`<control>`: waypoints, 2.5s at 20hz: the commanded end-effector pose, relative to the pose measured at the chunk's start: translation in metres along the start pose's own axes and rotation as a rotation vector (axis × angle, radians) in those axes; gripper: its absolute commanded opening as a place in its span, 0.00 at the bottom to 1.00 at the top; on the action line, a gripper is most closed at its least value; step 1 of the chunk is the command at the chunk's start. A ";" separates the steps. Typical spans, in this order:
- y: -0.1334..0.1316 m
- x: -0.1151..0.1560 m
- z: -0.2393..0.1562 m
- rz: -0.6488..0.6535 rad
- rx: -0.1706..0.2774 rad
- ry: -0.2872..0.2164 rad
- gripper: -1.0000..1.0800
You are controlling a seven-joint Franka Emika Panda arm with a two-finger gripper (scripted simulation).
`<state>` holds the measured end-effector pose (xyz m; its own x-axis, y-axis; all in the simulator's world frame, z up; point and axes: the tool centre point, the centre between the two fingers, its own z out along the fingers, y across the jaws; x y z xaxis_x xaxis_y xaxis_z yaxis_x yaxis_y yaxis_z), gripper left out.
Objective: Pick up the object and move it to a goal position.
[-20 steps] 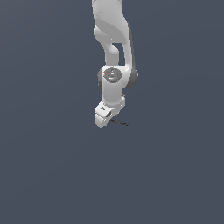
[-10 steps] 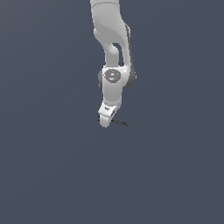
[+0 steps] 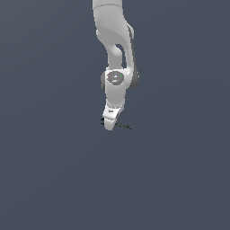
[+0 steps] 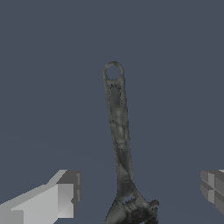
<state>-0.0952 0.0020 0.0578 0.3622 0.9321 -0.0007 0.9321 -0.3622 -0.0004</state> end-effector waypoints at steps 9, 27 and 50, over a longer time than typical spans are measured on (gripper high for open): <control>-0.001 0.000 0.024 -0.004 0.000 0.000 0.96; -0.001 0.000 0.048 -0.006 0.000 0.000 0.00; 0.063 0.052 -0.029 -0.007 0.002 0.003 0.00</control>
<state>-0.0270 0.0249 0.0776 0.3557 0.9346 0.0024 0.9346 -0.3557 -0.0023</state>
